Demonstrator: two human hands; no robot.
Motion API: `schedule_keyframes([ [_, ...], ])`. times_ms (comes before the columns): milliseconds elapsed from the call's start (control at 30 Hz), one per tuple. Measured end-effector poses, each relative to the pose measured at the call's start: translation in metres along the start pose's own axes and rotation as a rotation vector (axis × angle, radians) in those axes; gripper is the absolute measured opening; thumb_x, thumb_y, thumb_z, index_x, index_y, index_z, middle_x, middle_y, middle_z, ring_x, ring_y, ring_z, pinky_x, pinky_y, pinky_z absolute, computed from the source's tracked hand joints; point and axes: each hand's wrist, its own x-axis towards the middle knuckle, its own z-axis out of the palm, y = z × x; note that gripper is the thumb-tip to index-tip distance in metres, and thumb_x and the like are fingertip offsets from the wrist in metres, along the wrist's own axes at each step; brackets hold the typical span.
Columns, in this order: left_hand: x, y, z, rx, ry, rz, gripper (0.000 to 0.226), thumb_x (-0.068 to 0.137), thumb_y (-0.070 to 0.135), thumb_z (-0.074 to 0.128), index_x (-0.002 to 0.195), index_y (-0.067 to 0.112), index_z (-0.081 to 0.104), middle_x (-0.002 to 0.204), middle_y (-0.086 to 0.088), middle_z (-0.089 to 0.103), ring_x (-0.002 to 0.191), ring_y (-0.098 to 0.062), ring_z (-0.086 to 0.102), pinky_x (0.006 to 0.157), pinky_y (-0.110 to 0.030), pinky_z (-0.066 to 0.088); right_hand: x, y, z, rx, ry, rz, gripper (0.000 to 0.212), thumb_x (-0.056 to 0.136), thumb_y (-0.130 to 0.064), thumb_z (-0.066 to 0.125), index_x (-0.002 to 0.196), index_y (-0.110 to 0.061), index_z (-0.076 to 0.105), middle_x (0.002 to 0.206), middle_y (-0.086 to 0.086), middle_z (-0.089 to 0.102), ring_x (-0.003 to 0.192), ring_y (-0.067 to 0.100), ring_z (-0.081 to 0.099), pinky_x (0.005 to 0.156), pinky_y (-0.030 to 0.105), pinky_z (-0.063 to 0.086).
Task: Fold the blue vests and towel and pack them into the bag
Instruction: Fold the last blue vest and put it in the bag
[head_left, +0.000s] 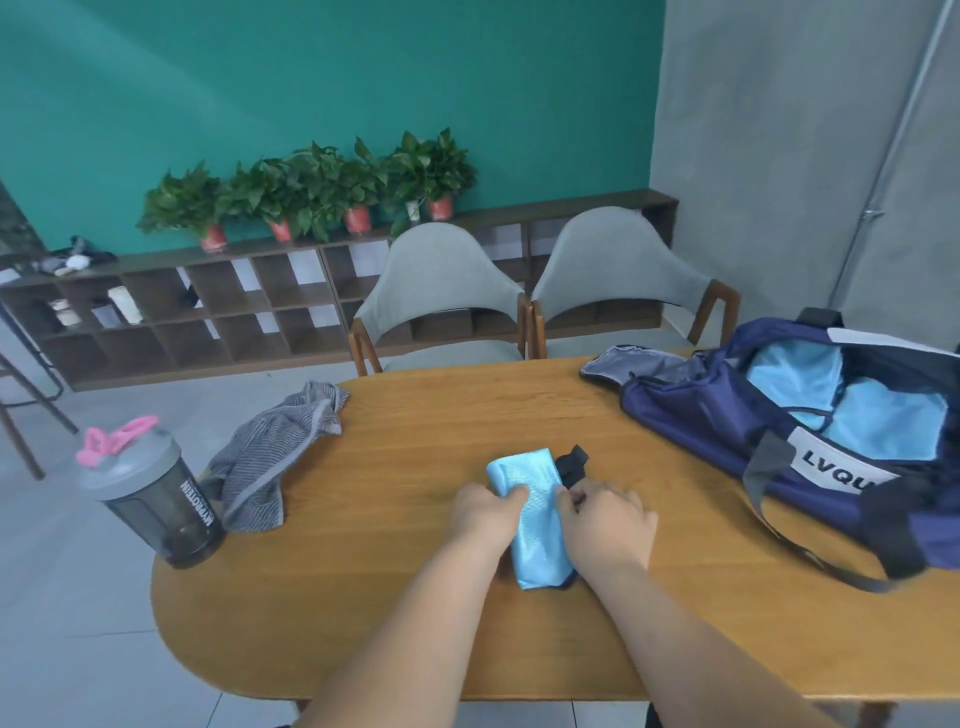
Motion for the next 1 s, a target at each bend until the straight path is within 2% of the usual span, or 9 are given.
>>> schedule_keyframes([
  [200, -0.016, 0.011, -0.001, -0.093, -0.073, 0.12, 0.015, 0.096, 0.03, 0.071, 0.107, 0.021, 0.065, 0.1, -0.001, 0.075, 0.086, -0.018, 0.072, 0.08, -0.034, 0.058, -0.005, 0.004, -0.021, 0.009, -0.132, 0.003, 0.034, 0.104, -0.057, 0.039, 0.105, -0.037, 0.066, 0.108, -0.009, 0.067, 0.117, 0.022, 0.053, 0.085, 0.039, 0.029],
  [333, -0.035, 0.031, -0.003, -0.127, -0.11, 0.201, 0.02, 0.104, 0.03, 0.063, 0.119, 0.027, 0.05, 0.104, -0.001, 0.07, 0.089, -0.022, 0.072, 0.073, -0.034, 0.058, 0.003, 0.013, -0.04, 0.106, -0.212, -0.001, 0.031, 0.101, -0.058, 0.044, 0.114, -0.037, 0.064, 0.11, -0.005, 0.07, 0.115, 0.026, 0.06, 0.089, 0.038, 0.038],
  [500, -0.051, 0.06, -0.004, -0.216, -0.124, 0.259, 0.023, 0.105, 0.032, 0.062, 0.123, 0.027, 0.048, 0.109, 0.001, 0.069, 0.094, -0.02, 0.072, 0.083, -0.039, 0.061, 0.012, 0.028, -0.075, 0.433, -0.177, -0.013, 0.076, 0.1, -0.058, 0.054, 0.157, -0.017, 0.026, 0.113, 0.0, 0.069, 0.105, 0.025, 0.063, 0.09, 0.038, 0.048],
  [600, -0.062, 0.081, -0.002, -0.296, -0.18, 0.242, 0.027, 0.104, 0.035, 0.064, 0.125, 0.027, 0.049, 0.112, -0.001, 0.07, 0.095, -0.022, 0.074, 0.085, -0.043, 0.063, 0.011, 0.034, -0.106, 0.674, -0.251, 0.055, 0.095, 0.1, -0.063, 0.053, 0.166, -0.017, 0.003, 0.15, 0.006, 0.054, 0.126, 0.026, 0.058, 0.106, 0.04, 0.047],
  [733, -0.077, 0.112, 0.008, -0.418, -0.295, 0.234, 0.025, 0.103, 0.034, 0.067, 0.122, 0.023, 0.054, 0.115, -0.008, 0.075, 0.096, -0.027, 0.076, 0.085, -0.046, 0.063, 0.014, 0.06, -0.136, 0.978, -0.35, 0.171, 0.114, 0.075, -0.089, 0.062, 0.163, -0.026, 0.026, 0.148, -0.006, 0.053, 0.124, 0.025, 0.06, 0.098, 0.044, 0.054],
  [800, -0.087, 0.129, 0.015, -0.42, -0.33, 0.252, 0.022, 0.103, 0.034, 0.067, 0.119, 0.024, 0.056, 0.113, -0.006, 0.074, 0.095, -0.026, 0.075, 0.081, -0.042, 0.063, 0.013, 0.072, -0.152, 1.146, -0.399, 0.143, 0.1, 0.072, -0.089, 0.066, 0.147, -0.024, 0.053, 0.135, -0.004, 0.068, 0.111, 0.023, 0.069, 0.086, 0.042, 0.058],
  [833, -0.091, 0.137, 0.02, -0.421, -0.344, 0.267, 0.023, 0.103, 0.034, 0.067, 0.12, 0.024, 0.056, 0.112, -0.006, 0.074, 0.095, -0.025, 0.075, 0.08, -0.041, 0.062, 0.012, 0.076, -0.161, 1.22, -0.401, 0.108, 0.082, 0.08, -0.081, 0.067, 0.14, -0.025, 0.06, 0.131, 0.0, 0.072, 0.112, 0.024, 0.072, 0.092, 0.046, 0.058],
  [900, -0.097, 0.151, 0.033, -0.405, -0.372, 0.299, 0.027, 0.101, 0.035, 0.069, 0.122, 0.023, 0.057, 0.113, -0.007, 0.074, 0.097, -0.026, 0.075, 0.086, -0.045, 0.063, 0.007, 0.084, -0.181, 1.324, -0.348, 0.089, 0.065, 0.088, -0.066, 0.072, 0.138, -0.027, 0.06, 0.133, 0.002, 0.071, 0.117, 0.026, 0.072, 0.105, 0.052, 0.054],
  [1000, -0.109, 0.167, 0.056, -0.4, -0.408, 0.324, 0.033, 0.099, 0.039, 0.071, 0.126, 0.026, 0.057, 0.117, -0.004, 0.072, 0.099, -0.027, 0.075, 0.091, -0.05, 0.063, 0.006, 0.099, -0.206, 1.362, -0.168, 0.061, 0.052, 0.091, -0.043, 0.079, 0.137, -0.036, 0.056, 0.125, -0.001, 0.074, 0.106, 0.024, 0.076, 0.096, 0.049, 0.06],
])
